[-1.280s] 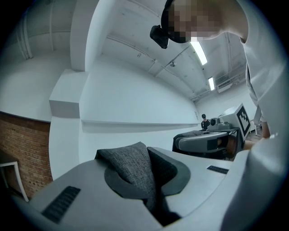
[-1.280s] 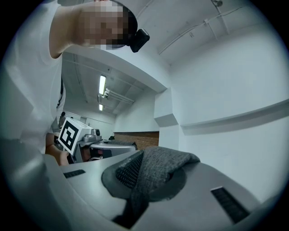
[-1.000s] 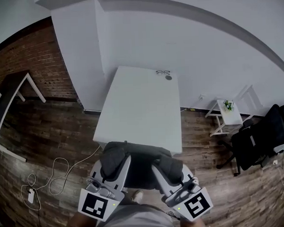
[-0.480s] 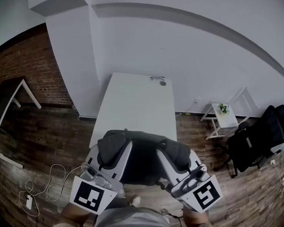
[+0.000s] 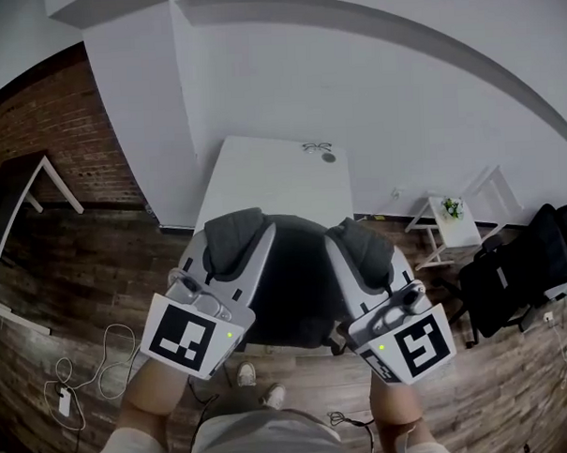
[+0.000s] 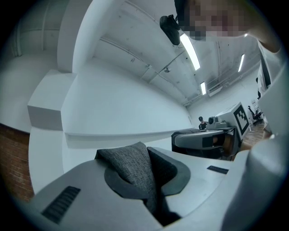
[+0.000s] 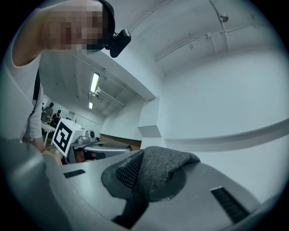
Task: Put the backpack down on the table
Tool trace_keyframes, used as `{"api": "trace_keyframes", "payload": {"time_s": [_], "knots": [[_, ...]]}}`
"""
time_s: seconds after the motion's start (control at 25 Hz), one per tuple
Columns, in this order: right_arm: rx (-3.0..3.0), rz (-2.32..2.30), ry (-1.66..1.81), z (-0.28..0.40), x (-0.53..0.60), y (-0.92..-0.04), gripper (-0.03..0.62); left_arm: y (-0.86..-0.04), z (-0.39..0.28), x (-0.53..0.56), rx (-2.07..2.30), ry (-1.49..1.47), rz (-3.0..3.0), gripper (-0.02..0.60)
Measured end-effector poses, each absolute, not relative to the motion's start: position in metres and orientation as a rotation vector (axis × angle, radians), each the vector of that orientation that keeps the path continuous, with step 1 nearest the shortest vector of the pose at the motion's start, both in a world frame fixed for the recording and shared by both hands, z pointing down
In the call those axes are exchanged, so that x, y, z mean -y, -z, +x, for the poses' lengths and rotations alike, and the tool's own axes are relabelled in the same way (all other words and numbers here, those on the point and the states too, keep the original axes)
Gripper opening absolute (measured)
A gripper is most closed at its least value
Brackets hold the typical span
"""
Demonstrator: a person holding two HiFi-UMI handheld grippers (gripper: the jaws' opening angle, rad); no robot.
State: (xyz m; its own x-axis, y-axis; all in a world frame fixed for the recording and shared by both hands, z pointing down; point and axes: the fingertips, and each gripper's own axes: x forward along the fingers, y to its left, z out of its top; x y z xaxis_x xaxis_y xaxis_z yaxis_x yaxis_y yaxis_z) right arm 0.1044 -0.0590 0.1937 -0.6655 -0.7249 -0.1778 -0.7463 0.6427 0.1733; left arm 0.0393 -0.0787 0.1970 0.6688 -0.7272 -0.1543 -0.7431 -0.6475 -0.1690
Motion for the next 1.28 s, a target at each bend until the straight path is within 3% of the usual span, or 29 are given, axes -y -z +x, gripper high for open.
{"api": "trace_keyframes", "payload": {"time_s": [0.72, 1.28], "knots": [[-2.737, -1.442, -0.420, 0.100, 0.257, -0.246, 0.048, -0.252, 0.040, 0.274, -1.182, -0.076, -2.652, 0.038], [-2.785, -1.618, -0.302, 0.099, 0.373, -0.334, 0.048, -0.348, 0.040, 0.388, -1.205, 0.081, -2.677, 0.039]]}}
